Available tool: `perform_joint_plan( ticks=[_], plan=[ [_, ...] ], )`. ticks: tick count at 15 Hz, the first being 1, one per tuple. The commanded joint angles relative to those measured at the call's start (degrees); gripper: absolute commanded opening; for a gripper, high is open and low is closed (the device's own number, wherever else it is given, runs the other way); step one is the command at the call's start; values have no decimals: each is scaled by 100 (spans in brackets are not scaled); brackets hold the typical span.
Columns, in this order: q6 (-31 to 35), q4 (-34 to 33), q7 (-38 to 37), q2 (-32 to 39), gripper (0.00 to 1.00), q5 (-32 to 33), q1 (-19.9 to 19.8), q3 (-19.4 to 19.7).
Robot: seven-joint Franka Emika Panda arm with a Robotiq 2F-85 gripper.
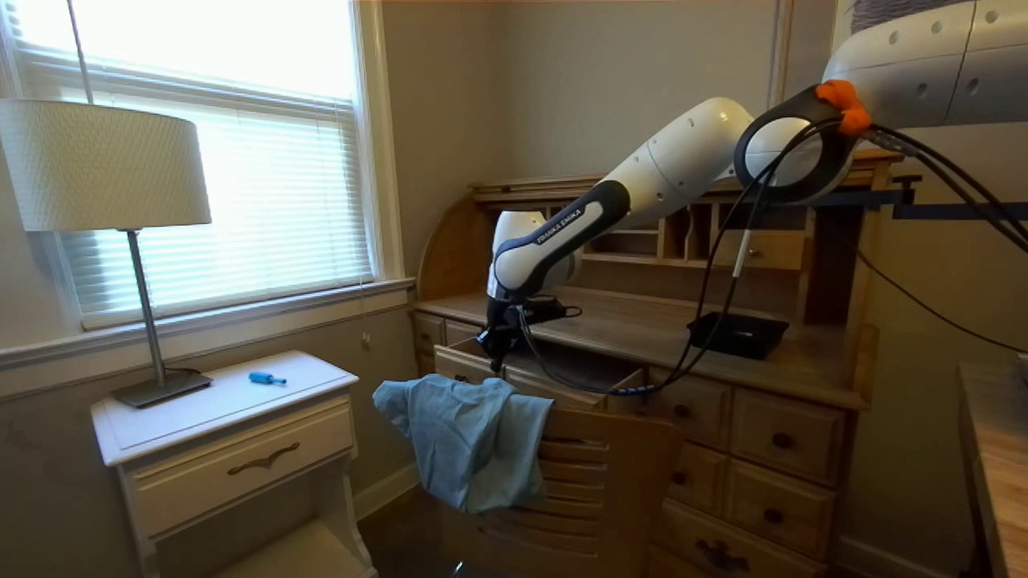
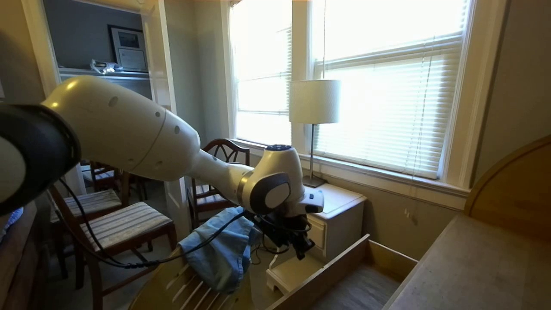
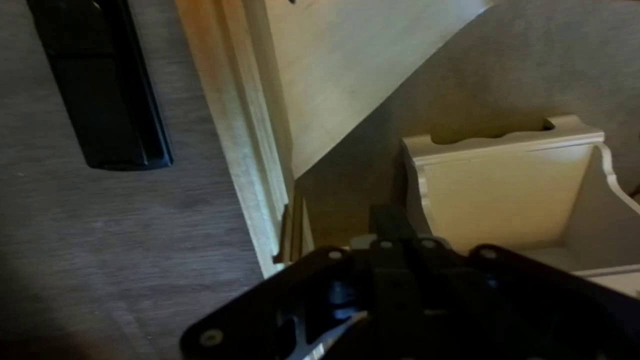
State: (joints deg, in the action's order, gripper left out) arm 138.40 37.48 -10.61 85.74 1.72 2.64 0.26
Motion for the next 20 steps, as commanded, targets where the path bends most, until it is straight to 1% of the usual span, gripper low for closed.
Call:
perform_joint_plan(
  ticks=[1,3,6,7,8,10,13,14,17,20],
  plan=[
    [104,-14,220,5,1,-163,-28,-83],
    [193,-14,445,11,1,-261,-91,-233],
    [219,-14,471,18,1,-270,-102,-257],
    [146,-13,347,19,0,-223,-63,-160],
    [39,-2,20,19,0,-93,32,126],
    [-391,29,-433,19,0,67,133,552],
    [-1123,109,-908,31,0,207,180,916],
    [-1156,165,-1150,35,0,268,211,1046],
    [-718,307,-1840,31,0,447,343,1358],
    [-712,366,-2528,33,0,572,521,1607]
  ],
)
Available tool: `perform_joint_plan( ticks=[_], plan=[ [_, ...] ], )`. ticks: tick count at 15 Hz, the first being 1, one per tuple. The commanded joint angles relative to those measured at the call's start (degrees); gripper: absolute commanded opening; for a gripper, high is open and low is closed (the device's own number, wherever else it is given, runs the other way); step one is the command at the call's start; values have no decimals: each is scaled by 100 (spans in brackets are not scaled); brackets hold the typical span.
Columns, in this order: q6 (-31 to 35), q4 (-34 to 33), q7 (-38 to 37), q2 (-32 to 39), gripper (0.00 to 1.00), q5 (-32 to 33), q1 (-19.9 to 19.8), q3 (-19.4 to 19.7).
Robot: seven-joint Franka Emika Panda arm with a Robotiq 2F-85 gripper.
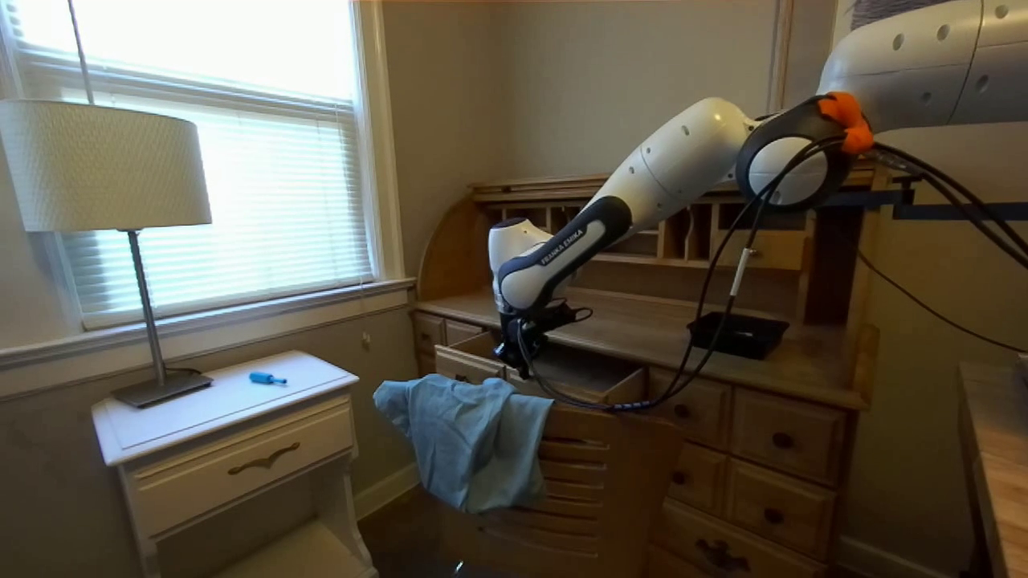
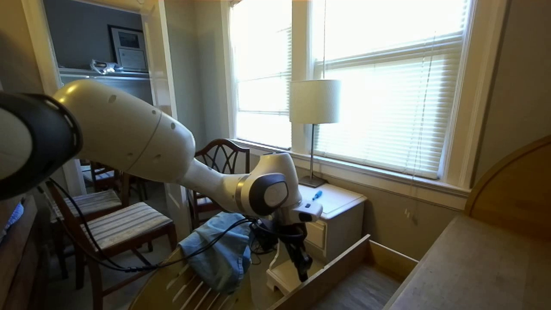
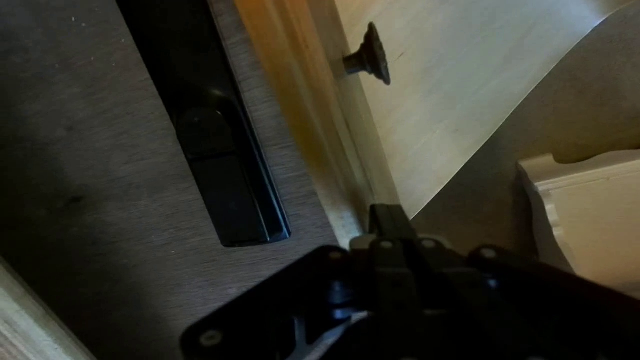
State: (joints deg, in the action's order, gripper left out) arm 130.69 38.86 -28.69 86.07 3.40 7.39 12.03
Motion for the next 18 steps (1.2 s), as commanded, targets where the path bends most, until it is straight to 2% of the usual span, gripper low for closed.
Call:
perform_joint_plan(
  ticks=[1,3,4,5,8,13,18],
  plan=[
    [-121,210,-928,3,0,411,101,470],
    [-593,91,-1112,12,0,349,114,414],
    [-660,50,-971,8,0,259,48,234],
    [-588,200,-768,-81,0,49,60,214],
    [-336,213,-214,-119,0,-152,-132,-189],
    [406,337,1165,-152,0,-341,-631,-1018],
    [347,723,2050,-388,0,-279,-812,-1542]
  ],
)
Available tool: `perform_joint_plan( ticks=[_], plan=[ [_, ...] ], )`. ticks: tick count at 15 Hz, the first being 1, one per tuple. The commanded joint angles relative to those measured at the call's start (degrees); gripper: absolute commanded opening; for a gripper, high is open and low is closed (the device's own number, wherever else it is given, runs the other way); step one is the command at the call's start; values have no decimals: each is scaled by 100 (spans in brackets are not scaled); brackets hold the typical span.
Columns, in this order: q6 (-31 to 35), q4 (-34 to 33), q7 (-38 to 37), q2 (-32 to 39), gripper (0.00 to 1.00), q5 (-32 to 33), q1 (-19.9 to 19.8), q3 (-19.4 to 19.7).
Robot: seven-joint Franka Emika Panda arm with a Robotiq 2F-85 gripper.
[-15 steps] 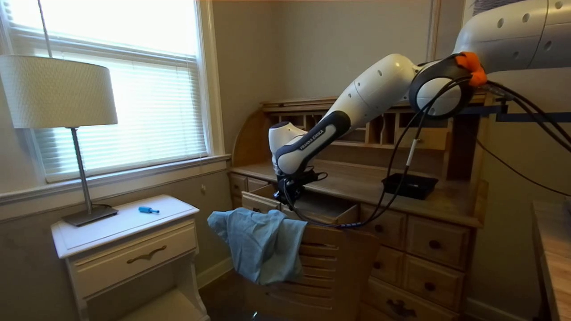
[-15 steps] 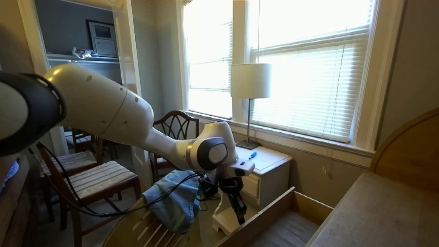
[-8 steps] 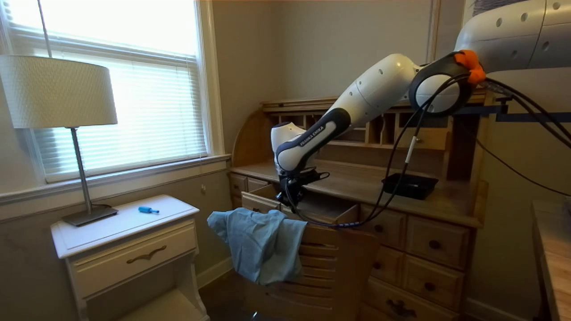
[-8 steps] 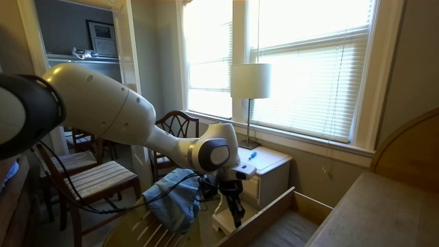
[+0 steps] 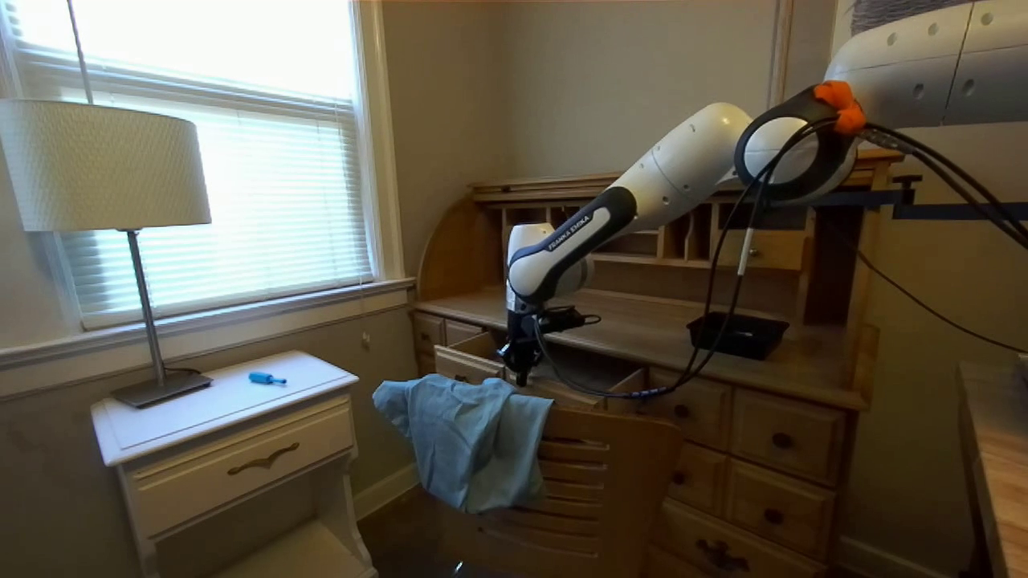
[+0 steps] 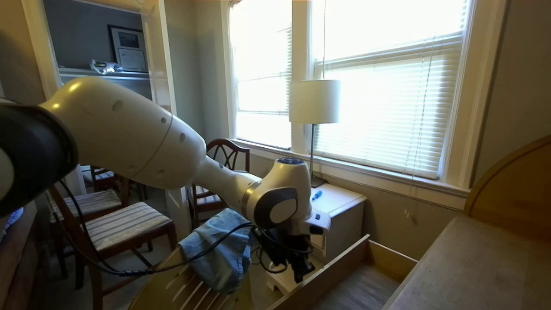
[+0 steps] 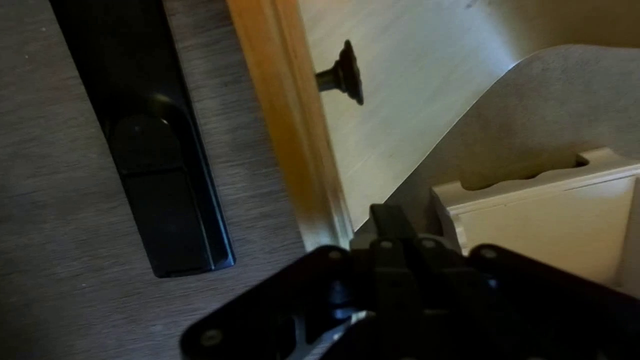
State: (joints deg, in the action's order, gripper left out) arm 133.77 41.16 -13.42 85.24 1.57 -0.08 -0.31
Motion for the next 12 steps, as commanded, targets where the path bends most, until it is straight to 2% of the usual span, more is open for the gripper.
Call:
perform_joint_plan(
  ticks=[1,8,11,12],
  plan=[
    [43,597,624,-363,0,-67,-56,-366],
    [18,1647,283,-1017,0,127,366,-147],
    [58,2336,-181,-1403,0,286,730,233],
    [89,2556,-592,-1498,0,413,953,548]
  ],
)
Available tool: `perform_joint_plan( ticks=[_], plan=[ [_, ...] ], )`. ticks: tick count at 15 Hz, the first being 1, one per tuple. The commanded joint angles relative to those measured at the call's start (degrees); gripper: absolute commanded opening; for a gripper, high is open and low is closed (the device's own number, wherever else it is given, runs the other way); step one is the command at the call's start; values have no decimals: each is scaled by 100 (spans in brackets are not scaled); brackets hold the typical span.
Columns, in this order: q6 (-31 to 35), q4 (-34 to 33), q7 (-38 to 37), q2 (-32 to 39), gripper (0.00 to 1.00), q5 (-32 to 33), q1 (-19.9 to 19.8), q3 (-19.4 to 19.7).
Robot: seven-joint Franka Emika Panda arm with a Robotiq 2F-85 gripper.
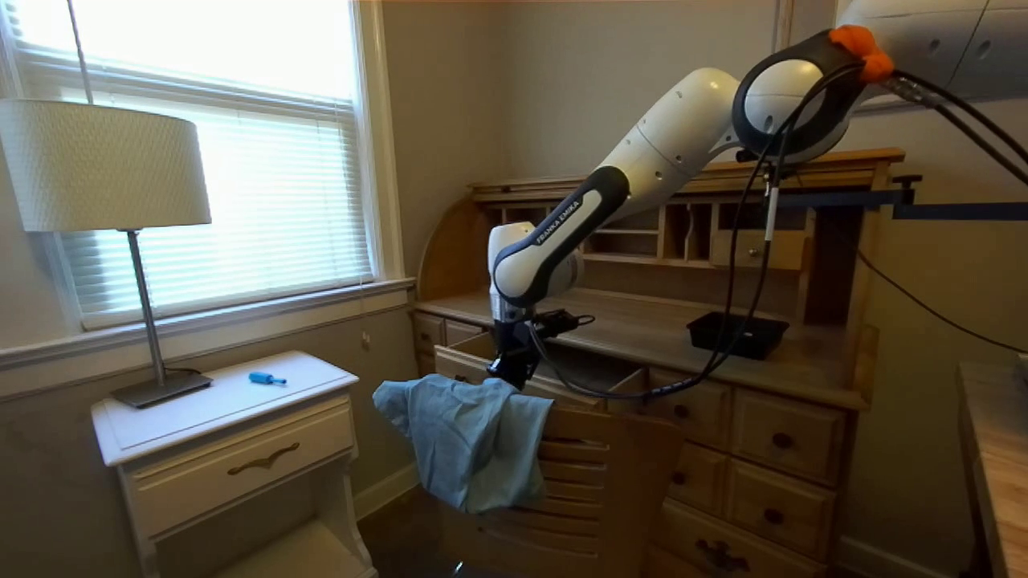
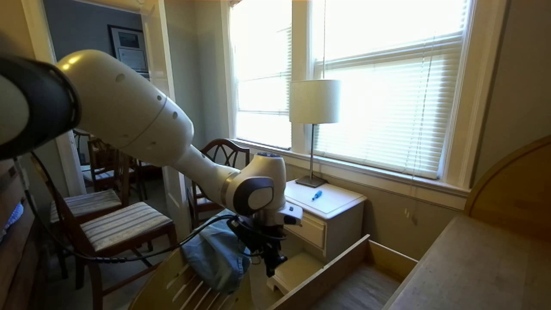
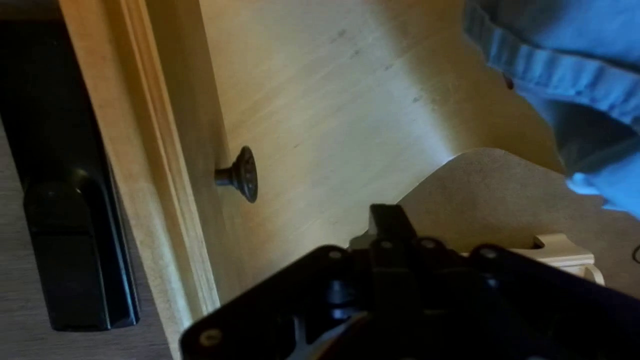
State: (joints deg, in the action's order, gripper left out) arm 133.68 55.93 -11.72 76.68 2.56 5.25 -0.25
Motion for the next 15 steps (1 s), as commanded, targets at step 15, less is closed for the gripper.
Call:
perform_joint_plan(
  ticks=[15],
  plan=[
    [834,3448,-4200,-1102,0,524,1930,2502]
  ],
)
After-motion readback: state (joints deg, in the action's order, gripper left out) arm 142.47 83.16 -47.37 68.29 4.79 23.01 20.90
